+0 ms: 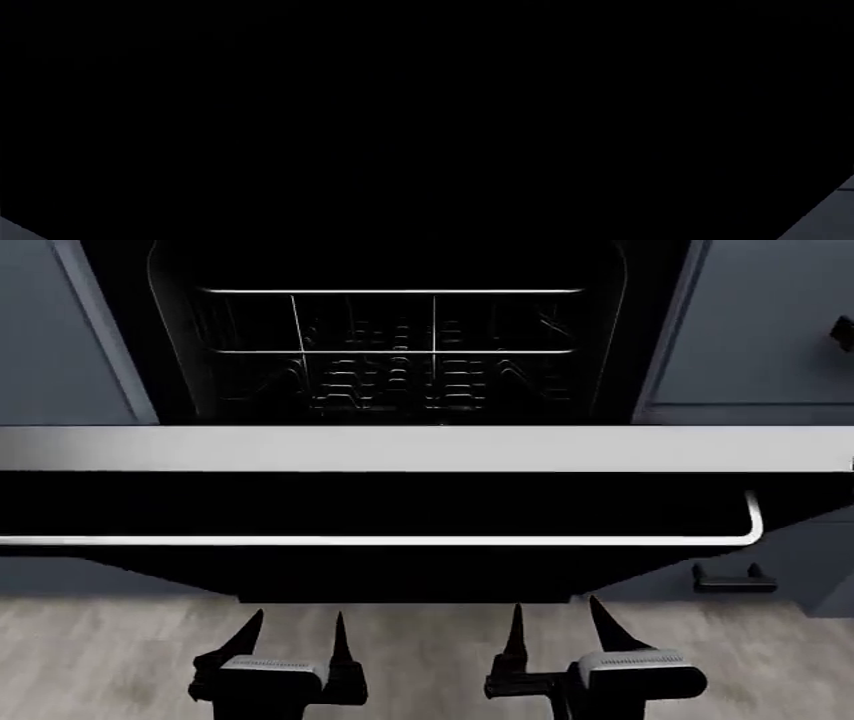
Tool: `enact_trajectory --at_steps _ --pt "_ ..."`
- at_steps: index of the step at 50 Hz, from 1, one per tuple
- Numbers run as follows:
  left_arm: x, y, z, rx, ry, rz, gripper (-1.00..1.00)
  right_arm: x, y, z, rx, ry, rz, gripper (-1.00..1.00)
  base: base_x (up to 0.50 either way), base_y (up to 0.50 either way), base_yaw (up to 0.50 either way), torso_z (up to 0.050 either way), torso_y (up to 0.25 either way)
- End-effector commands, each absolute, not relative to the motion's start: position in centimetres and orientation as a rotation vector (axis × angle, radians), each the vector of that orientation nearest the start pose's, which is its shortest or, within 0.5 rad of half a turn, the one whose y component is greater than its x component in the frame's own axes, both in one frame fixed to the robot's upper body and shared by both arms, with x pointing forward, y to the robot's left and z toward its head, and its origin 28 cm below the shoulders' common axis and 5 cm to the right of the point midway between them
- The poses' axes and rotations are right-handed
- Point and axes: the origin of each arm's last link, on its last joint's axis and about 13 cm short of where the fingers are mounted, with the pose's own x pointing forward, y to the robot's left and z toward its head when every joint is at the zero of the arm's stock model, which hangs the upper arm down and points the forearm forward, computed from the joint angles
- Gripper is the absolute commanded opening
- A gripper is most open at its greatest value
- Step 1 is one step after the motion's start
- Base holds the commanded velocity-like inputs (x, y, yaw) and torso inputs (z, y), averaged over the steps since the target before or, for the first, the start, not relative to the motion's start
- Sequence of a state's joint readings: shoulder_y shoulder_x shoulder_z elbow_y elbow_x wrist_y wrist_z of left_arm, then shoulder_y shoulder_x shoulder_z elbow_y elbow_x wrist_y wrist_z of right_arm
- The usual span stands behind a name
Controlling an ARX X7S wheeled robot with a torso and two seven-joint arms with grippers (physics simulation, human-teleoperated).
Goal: Close the dishwasher door
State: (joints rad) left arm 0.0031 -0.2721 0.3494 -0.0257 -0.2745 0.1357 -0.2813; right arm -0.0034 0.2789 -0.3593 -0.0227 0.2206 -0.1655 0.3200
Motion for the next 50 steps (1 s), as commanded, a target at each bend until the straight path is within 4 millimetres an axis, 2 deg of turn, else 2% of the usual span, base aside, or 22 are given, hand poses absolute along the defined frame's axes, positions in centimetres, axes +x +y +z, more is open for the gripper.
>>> enact_trajectory --at_steps 1,17,28,42,50 --pt "19.5 20.3 0.7 -0.017 -0.015 -0.049 1.0 19.5 -9.2 1.7 -0.004 -0.103 0.033 1.0 0.32 0.0 0.0 0.0 0.0" --pt "19.9 20.4 1.9 -0.056 -0.089 -0.047 1.0 19.9 -9.3 2.1 -0.008 -0.121 -0.041 1.0 0.0 0.0 0.0 0.0 0.0" --pt "22.8 20.8 4.6 -0.054 -0.202 -0.012 1.0 22.7 -9.7 3.2 -0.061 -0.135 -0.102 1.0 0.0 0.0 0.0 0.0 0.0" --pt "24.3 20.7 5.4 -0.074 -0.21 -0.011 1.0 24.8 -9.8 3.9 -0.095 -0.144 -0.098 1.0 0.0 0.0 0.0 0.0 0.001" --pt "25.5 20.5 6.7 -0.084 -0.236 -0.017 1.0 26.4 -10.1 5.4 -0.099 -0.179 -0.12 1.0 0.0 0.0 0.0 0.0 0.0"
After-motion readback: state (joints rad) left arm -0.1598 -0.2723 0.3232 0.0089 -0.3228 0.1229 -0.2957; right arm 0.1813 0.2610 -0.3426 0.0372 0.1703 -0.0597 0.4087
